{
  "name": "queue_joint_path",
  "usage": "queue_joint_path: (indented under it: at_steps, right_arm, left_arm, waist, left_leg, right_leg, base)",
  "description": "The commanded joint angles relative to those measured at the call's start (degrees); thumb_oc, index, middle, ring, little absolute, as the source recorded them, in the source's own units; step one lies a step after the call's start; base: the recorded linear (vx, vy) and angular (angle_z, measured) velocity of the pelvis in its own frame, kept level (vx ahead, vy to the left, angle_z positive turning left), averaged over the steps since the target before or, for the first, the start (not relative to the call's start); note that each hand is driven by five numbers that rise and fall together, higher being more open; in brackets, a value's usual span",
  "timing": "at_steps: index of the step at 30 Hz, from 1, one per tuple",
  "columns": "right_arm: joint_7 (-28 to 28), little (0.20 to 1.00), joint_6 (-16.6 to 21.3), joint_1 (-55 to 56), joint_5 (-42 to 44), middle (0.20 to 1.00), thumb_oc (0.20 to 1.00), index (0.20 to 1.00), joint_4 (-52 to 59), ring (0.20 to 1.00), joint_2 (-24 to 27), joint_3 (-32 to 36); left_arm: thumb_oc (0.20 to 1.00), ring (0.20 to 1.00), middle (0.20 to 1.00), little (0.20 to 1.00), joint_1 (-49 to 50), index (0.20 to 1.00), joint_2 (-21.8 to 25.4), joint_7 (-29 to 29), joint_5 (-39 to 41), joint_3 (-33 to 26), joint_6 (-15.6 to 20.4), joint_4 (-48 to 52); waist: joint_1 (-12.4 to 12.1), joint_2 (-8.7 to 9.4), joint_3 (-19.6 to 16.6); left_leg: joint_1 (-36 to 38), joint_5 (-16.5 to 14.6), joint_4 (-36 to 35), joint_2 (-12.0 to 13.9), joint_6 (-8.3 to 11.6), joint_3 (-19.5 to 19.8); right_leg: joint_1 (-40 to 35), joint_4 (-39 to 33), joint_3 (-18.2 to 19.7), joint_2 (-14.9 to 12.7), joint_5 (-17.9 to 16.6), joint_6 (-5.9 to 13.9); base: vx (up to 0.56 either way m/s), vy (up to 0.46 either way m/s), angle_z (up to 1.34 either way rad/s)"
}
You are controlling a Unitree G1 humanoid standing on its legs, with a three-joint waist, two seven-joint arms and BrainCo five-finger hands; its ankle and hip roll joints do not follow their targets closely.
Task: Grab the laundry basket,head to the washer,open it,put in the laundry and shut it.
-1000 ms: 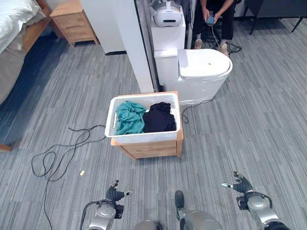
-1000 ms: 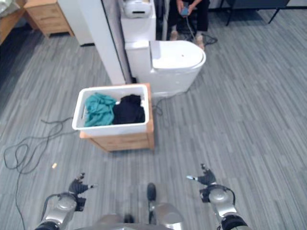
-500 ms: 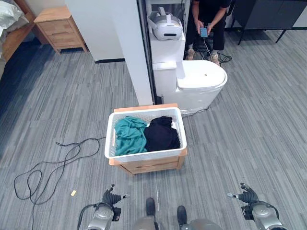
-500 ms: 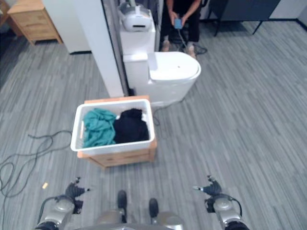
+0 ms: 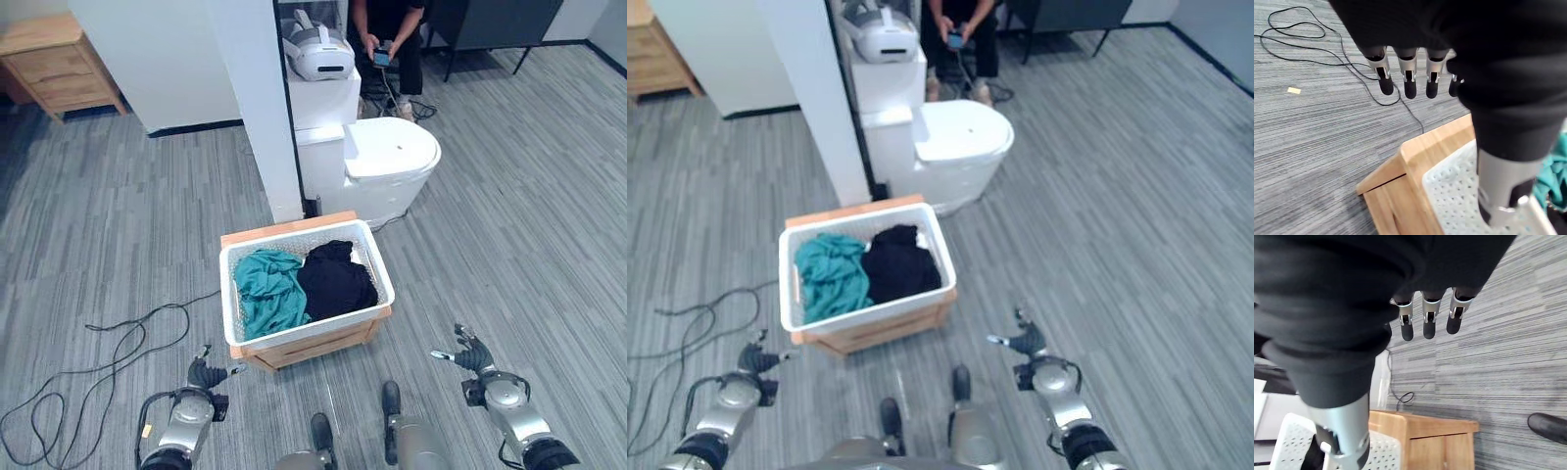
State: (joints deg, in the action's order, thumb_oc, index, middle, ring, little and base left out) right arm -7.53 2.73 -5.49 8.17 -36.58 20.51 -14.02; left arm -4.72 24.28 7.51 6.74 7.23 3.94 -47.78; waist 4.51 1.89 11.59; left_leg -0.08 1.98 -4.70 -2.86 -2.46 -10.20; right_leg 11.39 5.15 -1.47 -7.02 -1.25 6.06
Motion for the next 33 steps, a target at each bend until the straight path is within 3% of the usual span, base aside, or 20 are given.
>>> queue_joint_path:
  at_steps: [1, 8, 17, 23, 24, 25, 26, 33]
  right_arm:
    - [-2.3, 1.000, 2.8, -5.6, 3.4, 1.000, 1.000, 1.000, -0.5, 1.000, 1.3, -1.3]
    - [-3.9, 1.000, 2.3, -13.6, 5.4, 1.000, 1.000, 1.000, -4.0, 1.000, -0.6, -5.8]
    - [-7.5, 1.000, 1.0, -35.3, 8.3, 1.000, 1.000, 1.000, -21.5, 1.000, -4.4, -14.6]
    - [-7.8, 1.000, -0.1, -44.6, 8.2, 1.000, 1.000, 1.000, -28.4, 1.000, -5.2, -18.2]
    - [-7.8, 0.420, -0.2, -45.3, 8.3, 0.420, 0.420, 0.420, -28.6, 0.420, -5.5, -19.0]
    - [-7.8, 0.231, -0.2, -45.3, 8.3, 0.231, 0.231, 0.231, -28.6, 0.231, -5.5, -19.0]
    - [-7.7, 0.200, -0.2, -45.1, 8.3, 0.200, 0.200, 0.200, -28.3, 0.200, -5.4, -19.2]
    - [-7.5, 0.200, 0.9, -39.9, 9.8, 0.200, 0.200, 0.200, -22.8, 0.200, -3.8, -17.3]
  left_arm:
    - [1.000, 1.000, 1.000, 1.000, -1.3, 1.000, 2.5, 3.3, 2.7, -1.0, 2.2, -0.3]
    - [1.000, 1.000, 1.000, 1.000, -9.0, 1.000, 3.5, 6.5, 2.7, 1.5, 1.1, -6.4]
    - [1.000, 1.000, 1.000, 1.000, -29.3, 1.000, 9.1, 9.7, 3.0, 11.4, 0.5, -19.4]
    - [1.000, 1.000, 1.000, 1.000, -34.3, 1.000, 6.6, 9.2, 3.4, 15.5, -0.1, -23.3]
    - [0.416, 0.416, 0.416, 0.416, -32.9, 0.416, 5.2, 9.0, 3.3, 15.6, -0.1, -23.6]
    - [0.200, 0.200, 0.200, 0.200, -32.9, 0.200, 5.2, 9.0, 3.3, 15.6, -0.1, -23.6]
    - [0.200, 0.200, 0.200, 0.200, -32.0, 0.200, 4.7, 9.0, 3.4, 15.3, -0.1, -23.4]
    - [0.200, 0.200, 0.200, 0.200, -26.2, 0.200, 2.4, 8.7, 6.3, 12.4, 1.4, -17.8]
  waist:
    - [-1.6, 0.76, -1.6]
    - [-2.6, 0.13, -1.4]
    - [-4.1, -0.09, 4.0]
    - [-4.8, -0.19, 5.7]
    - [-5.2, -0.10, 6.2]
    - [-5.2, -0.10, 6.2]
    - [-5.2, -0.04, 6.2]
    - [-5.4, 0.39, 6.1]
  left_leg:
    - [-1.2, -8.5, 8.8, 1.3, 2.83, 0.7]
    - [-3.2, -5.6, 4.7, 2.1, 3.73, 1.1]
    - [-14.1, -0.5, 3.5, 3.2, 5.11, 2.3]
    - [-16.0, 1.2, 2.5, 3.3, 5.57, 3.3]
    - [-16.2, 1.3, 2.4, 3.3, 5.63, 3.6]
    - [-16.2, 1.3, 2.4, 3.3, 5.63, 3.6]
    - [-16.1, 1.3, 2.2, 3.2, 5.64, 3.7]
    - [-15.0, 1.1, 2.0, 3.2, 5.69, 4.0]
  right_leg:
    - [-4.2, -2.6, -0.8, 0.4, 1.7, 2.01]
    - [-3.5, -6.8, -1.9, 0.9, 0.4, 1.85]
    - [7.5, -5.5, -1.3, 1.9, -2.1, 1.63]
    - [9.7, -4.9, -0.9, 2.1, -2.2, 1.38]
    - [9.9, -4.6, -0.6, 2.2, -2.1, 1.24]
    - [9.9, -4.6, -0.6, 2.2, -2.1, 1.24]
    - [9.9, -4.6, -0.5, 2.3, -2.1, 1.15]
    - [8.7, -5.0, -0.4, 2.6, -1.5, 0.93]
  base:
    - [0.12, -0.078, 0.31]
    - [-0.03, -0.074, 0.08]
    - [-0.09, -0.046, 0.00]
    - [0.04, -0.046, 0.00]
    - [0.00, 0.000, 0.00]
    - [0.03, -0.035, 0.02]
    - [0.03, -0.038, 0.04]
    - [0.02, -0.038, 0.10]
